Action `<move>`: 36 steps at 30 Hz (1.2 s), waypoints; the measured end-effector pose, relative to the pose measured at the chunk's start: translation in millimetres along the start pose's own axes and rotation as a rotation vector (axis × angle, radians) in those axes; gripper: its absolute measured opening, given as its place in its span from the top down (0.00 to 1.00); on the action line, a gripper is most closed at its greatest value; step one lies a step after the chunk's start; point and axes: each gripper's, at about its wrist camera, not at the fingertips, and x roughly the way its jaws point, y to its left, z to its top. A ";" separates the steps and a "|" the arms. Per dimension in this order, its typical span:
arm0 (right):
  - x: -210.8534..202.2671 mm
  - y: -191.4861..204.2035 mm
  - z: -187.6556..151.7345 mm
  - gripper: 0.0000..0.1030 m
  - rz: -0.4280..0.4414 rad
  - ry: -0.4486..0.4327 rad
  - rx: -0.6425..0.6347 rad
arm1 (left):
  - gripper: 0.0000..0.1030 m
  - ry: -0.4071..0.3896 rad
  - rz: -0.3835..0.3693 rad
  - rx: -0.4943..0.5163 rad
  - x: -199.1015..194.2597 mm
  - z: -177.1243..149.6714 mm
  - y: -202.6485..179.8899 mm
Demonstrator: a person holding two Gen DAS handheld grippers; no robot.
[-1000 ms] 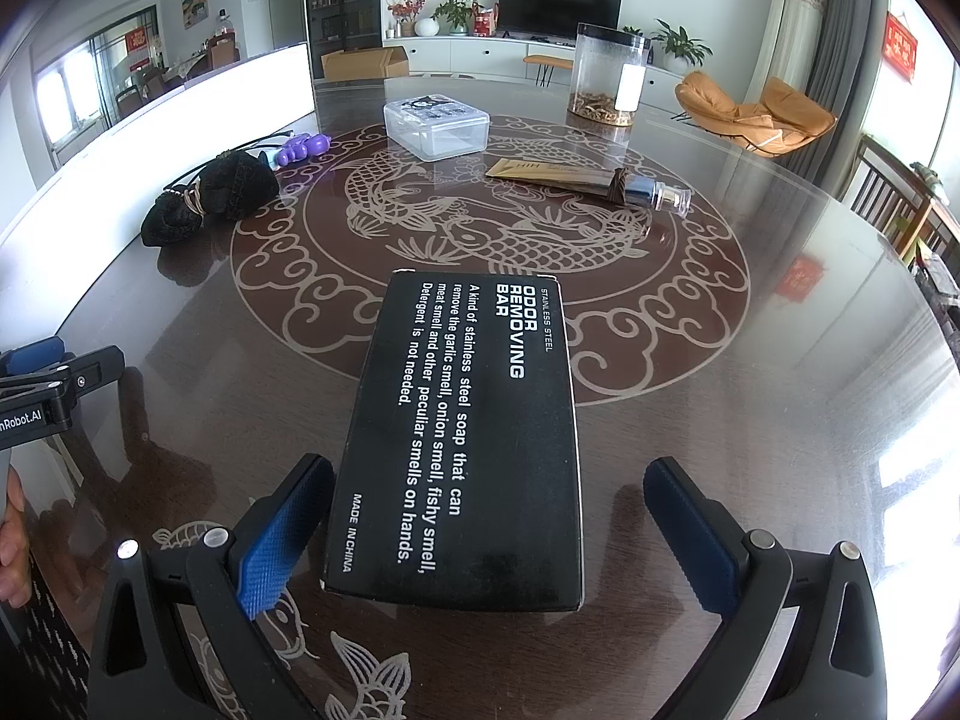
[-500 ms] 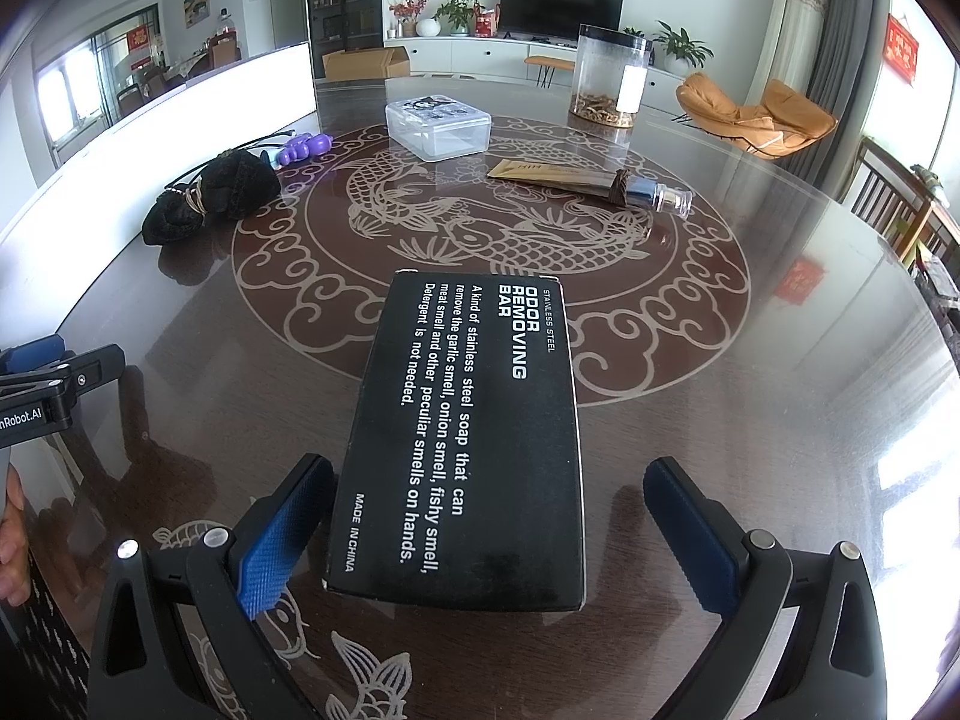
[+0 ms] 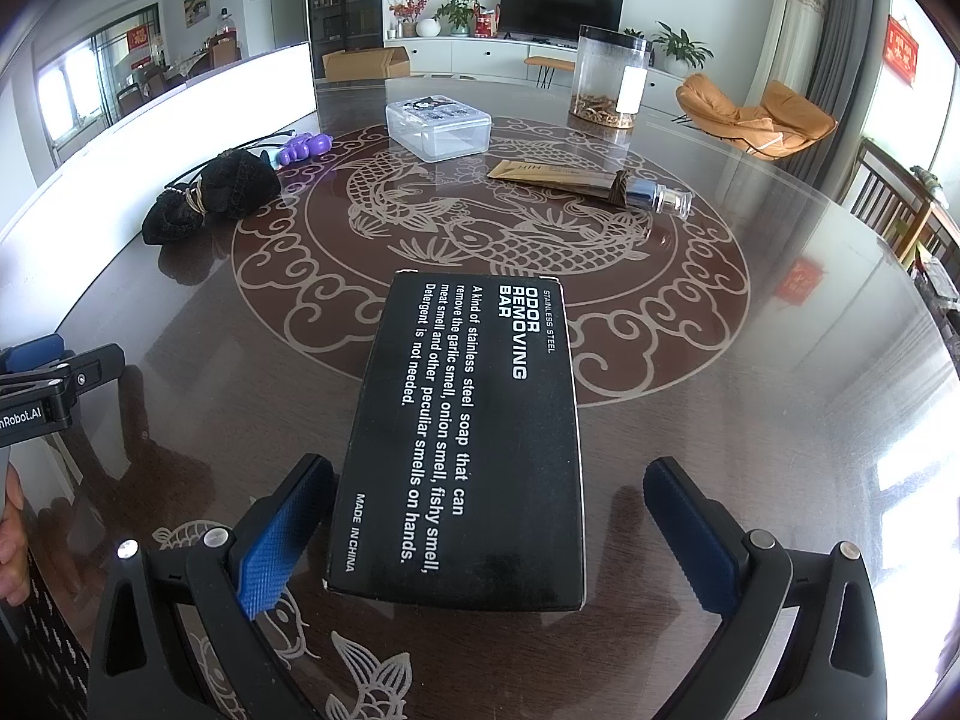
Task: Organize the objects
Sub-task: 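Hold the black soap box just above the table with the right gripper, then grasp the black fuzzy item with gold cord with the left gripper while the right holds the soap box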
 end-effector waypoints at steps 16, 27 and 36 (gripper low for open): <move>-3.6 4.0 -0.7 0.00 -0.015 -0.026 -0.027 | 0.00 -0.146 0.017 0.335 -27.4 46.7 -51.6; -6.4 0.1 -0.1 0.00 -0.010 -0.055 -0.022 | 0.53 -0.015 -0.093 0.356 29.8 78.8 -53.4; 1.2 -5.8 1.9 0.00 0.065 -0.014 0.005 | 0.16 -0.040 -0.273 0.267 -16.2 57.7 -17.5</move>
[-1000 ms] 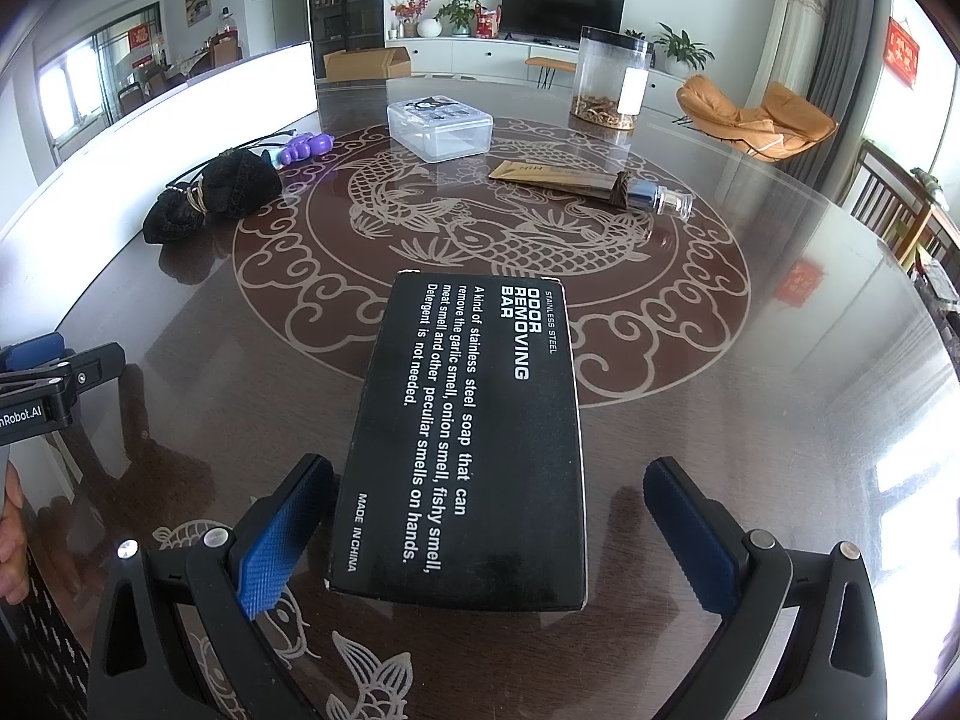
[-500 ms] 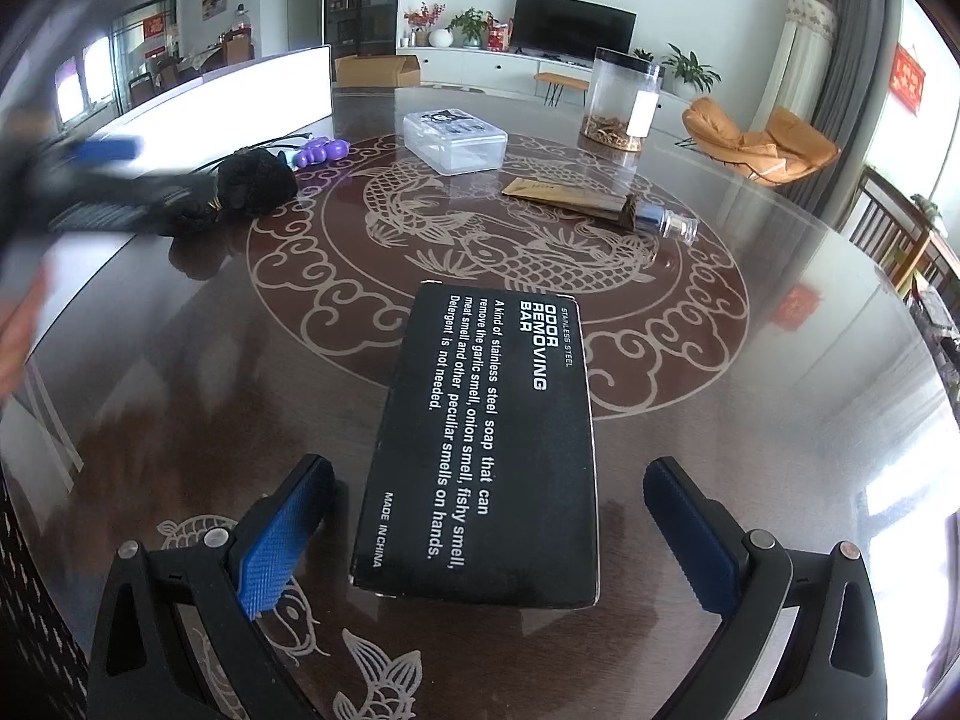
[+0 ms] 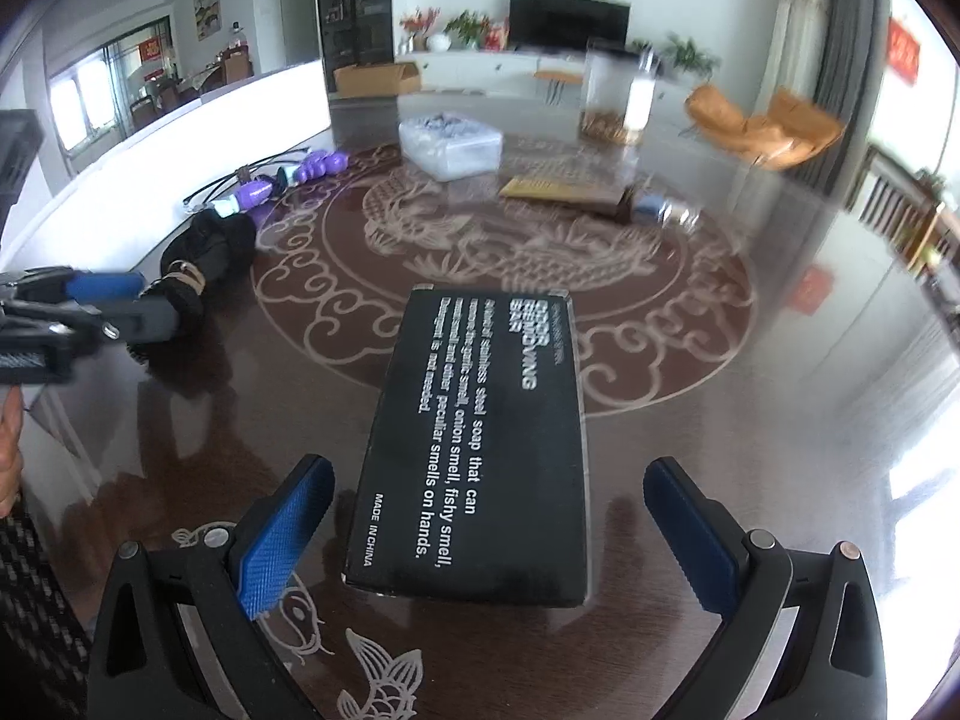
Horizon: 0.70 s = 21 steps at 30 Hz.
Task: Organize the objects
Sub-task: 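Grasp the black fuzzy item with gold cord with the left gripper while the right holds the soap box, then carry the fuzzy item with the left gripper while the right carries the soap box into the box, releasing both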
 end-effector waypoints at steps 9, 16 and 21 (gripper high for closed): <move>22.3 -2.5 52.7 0.02 0.065 0.247 -0.046 | 0.17 0.111 0.133 0.161 34.8 -0.3 -46.1; 16.0 3.9 59.7 0.43 0.020 0.312 -0.130 | 0.71 0.036 0.083 0.047 17.4 2.9 -28.4; -13.0 22.1 106.0 0.43 0.090 0.217 -0.144 | 0.71 -0.103 0.061 -0.129 -60.7 11.4 28.5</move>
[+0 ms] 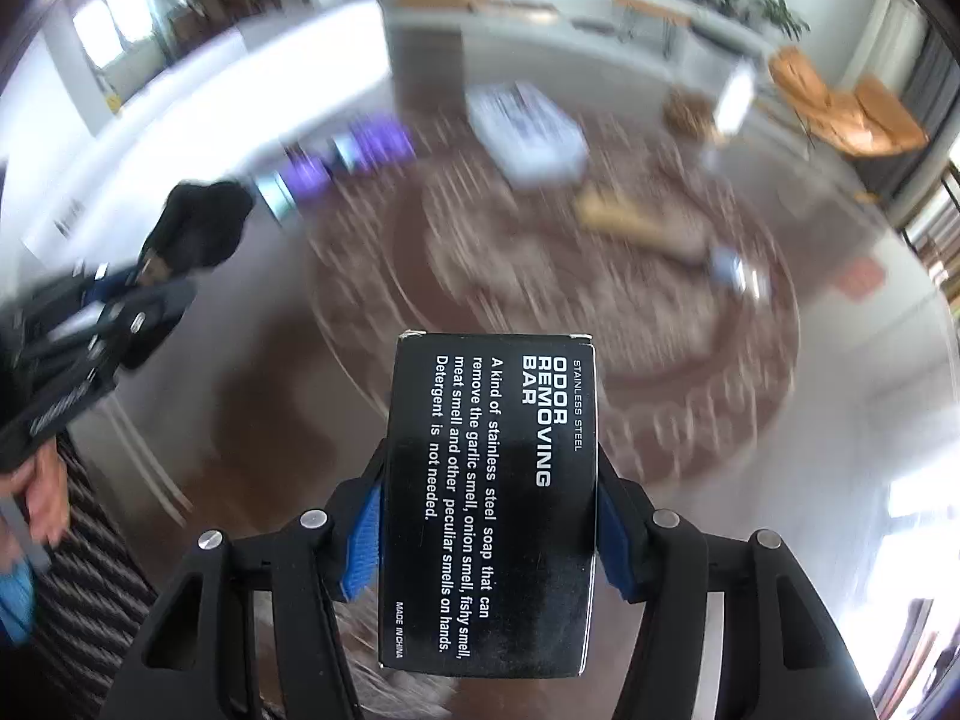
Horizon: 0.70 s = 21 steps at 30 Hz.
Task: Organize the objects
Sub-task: 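Carry the fuzzy item with the left gripper while the right carries the soap box into the box, releasing both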
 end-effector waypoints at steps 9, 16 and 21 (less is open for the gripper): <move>-62.0 151.9 152.6 0.43 0.199 -0.258 -0.157 | 0.71 -0.063 0.274 -0.256 -57.5 33.8 164.1; -18.4 272.5 225.6 0.42 0.309 -0.293 -0.236 | 0.38 0.118 0.351 -0.412 -21.1 6.1 223.1; 32.7 304.5 229.3 0.24 0.263 -0.211 -0.260 | 0.08 0.121 0.391 -0.452 -16.6 -5.2 226.1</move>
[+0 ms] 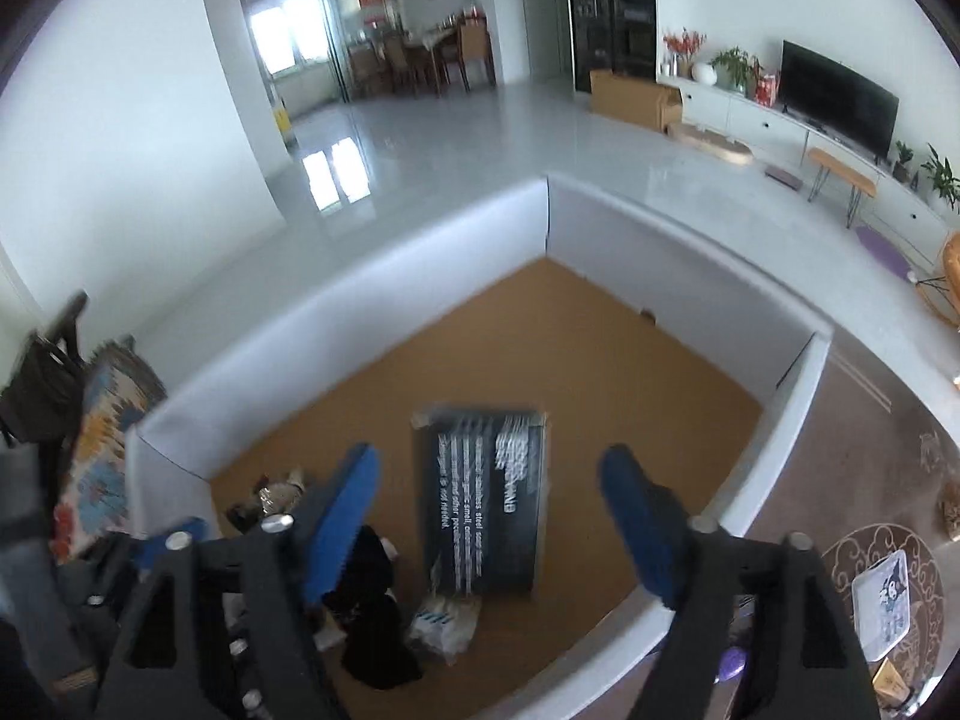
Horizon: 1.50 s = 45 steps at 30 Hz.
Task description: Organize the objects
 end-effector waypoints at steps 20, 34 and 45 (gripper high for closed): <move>-124.1 -164.6 -294.4 0.02 -0.411 0.021 0.222 | 0.08 -0.242 -0.314 0.209 -108.0 -75.0 -124.7; -104.7 -199.0 -316.0 0.00 -0.509 0.024 0.387 | 0.08 -0.026 -0.238 0.468 1.3 -169.5 -240.4; -101.0 -205.7 -308.3 0.00 -0.486 0.014 0.470 | 0.08 -0.036 -0.261 0.459 10.1 -165.9 -238.4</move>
